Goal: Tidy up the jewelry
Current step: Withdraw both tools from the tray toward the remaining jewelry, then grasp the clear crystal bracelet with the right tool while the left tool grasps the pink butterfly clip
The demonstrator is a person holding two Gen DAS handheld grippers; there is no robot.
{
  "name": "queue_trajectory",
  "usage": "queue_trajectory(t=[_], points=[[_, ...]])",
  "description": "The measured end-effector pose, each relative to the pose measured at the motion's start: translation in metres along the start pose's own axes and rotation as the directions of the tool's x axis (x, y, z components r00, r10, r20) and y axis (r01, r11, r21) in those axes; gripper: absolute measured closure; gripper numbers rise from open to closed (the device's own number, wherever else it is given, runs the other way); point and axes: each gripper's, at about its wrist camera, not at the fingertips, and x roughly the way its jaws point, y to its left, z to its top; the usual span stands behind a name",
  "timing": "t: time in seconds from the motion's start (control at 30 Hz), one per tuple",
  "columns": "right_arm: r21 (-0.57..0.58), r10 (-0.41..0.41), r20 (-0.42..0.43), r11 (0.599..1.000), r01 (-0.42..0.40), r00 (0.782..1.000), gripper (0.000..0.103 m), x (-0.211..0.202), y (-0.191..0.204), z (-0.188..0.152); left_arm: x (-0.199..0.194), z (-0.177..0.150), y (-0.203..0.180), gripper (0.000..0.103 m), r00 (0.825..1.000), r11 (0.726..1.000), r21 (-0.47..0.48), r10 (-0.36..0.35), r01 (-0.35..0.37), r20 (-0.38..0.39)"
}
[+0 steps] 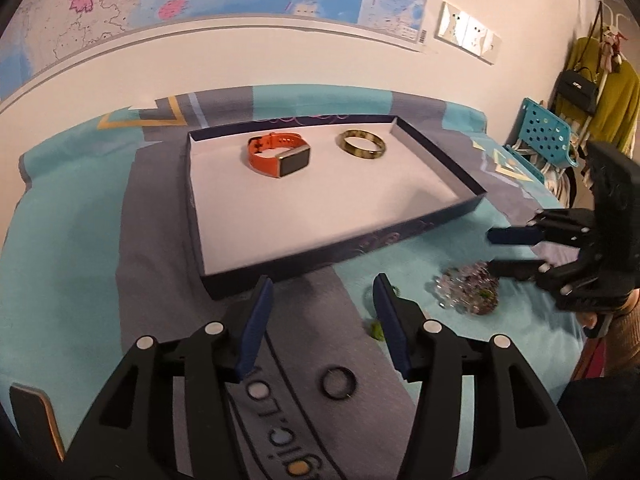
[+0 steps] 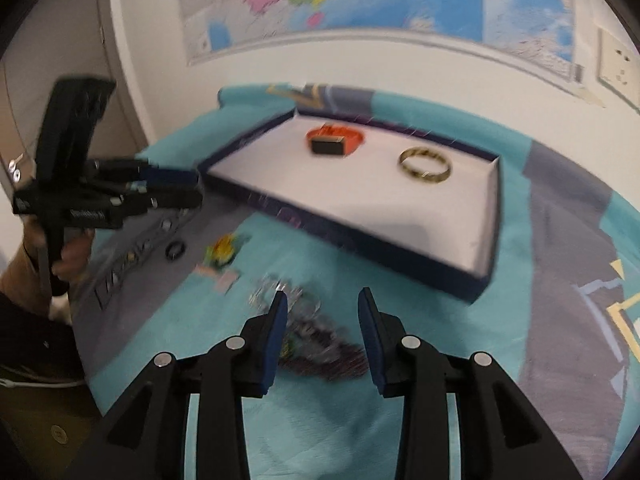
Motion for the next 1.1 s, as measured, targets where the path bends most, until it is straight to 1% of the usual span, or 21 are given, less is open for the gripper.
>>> queue_trajectory(t=[0.07, 0.23, 0.33, 0.4, 0.43, 0.47, 0.53, 0.6, 0.67, 0.77, 0.97, 1.07, 1.1], points=[[0.000, 0.011, -0.012, 1.000, -0.011, 1.000, 0.069, 0.004, 0.003, -0.002, -0.003, -0.004, -0.005, 0.050, 1.000, 1.000, 0.009, 0.004, -0.004, 0.003], [-0.009, 0.005, -0.034, 1.000, -0.005, 0.999, 0.069, 0.017, 0.007, -0.003, -0.011, -0.018, -0.013, 0.048, 1.000, 1.000, 0.028, -0.008, 0.008, 0.010], [-0.003, 0.006, -0.043, 1.000, -0.006, 0.999, 0.069, 0.022, 0.006, -0.004, -0.014, -0.026, -0.018, 0.048, 1.000, 0.999, 0.041, -0.008, 0.008, 0.002], [0.004, 0.008, -0.042, 1.000, -0.008, 0.999, 0.073, 0.021, 0.005, -0.005, -0.014, -0.031, -0.019, 0.047, 1.000, 0.999, 0.040, -0.019, 0.019, -0.007], [0.005, 0.012, -0.042, 1.000, -0.012, 0.999, 0.084, 0.021, 0.005, -0.005, -0.015, -0.033, -0.020, 0.047, 1.000, 0.999, 0.040, -0.026, 0.026, -0.011], [0.008, 0.015, -0.041, 1.000, -0.014, 0.999, 0.090, 0.020, 0.006, -0.006, -0.014, -0.036, -0.022, 0.047, 0.999, 0.999, 0.045, -0.030, 0.030, -0.015], [0.001, 0.004, -0.040, 1.000, -0.004, 0.999, 0.090, 0.018, 0.007, -0.006, -0.013, -0.038, -0.026, 0.047, 0.999, 0.998, 0.057, -0.032, 0.033, -0.021], [0.008, 0.005, -0.031, 1.000, -0.004, 1.000, 0.095, 0.015, 0.008, -0.006, -0.012, -0.040, -0.032, 0.047, 0.999, 0.996, 0.073, -0.041, 0.043, -0.025], [0.022, -0.001, -0.010, 1.000, 0.002, 1.000, 0.095, 0.007, 0.006, -0.005, -0.010, -0.041, -0.041, 0.047, 0.998, 0.993, 0.098, -0.056, 0.059, -0.032], [0.052, 0.010, 0.027, 0.999, -0.011, 1.000, 0.095, -0.005, 0.003, -0.002, -0.005, -0.042, -0.051, 0.047, 0.996, 0.989, 0.127, -0.072, 0.077, -0.045], [0.090, 0.031, 0.088, 0.995, -0.039, 0.996, 0.095, -0.025, 0.000, 0.005, 0.012, -0.040, -0.058, 0.055, 0.994, 0.989, 0.130, -0.066, 0.077, -0.086], [0.102, 0.028, 0.112, 0.994, -0.039, 0.993, 0.095, -0.033, -0.001, 0.007, 0.018, -0.038, -0.059, 0.062, 0.992, 0.988, 0.128, -0.075, 0.088, -0.098], [0.106, 0.031, 0.121, 0.993, -0.044, 0.992, 0.095, -0.036, -0.001, 0.009, 0.020, -0.036, -0.060, 0.066, 0.992, 0.988, 0.128, -0.076, 0.089, -0.102]])
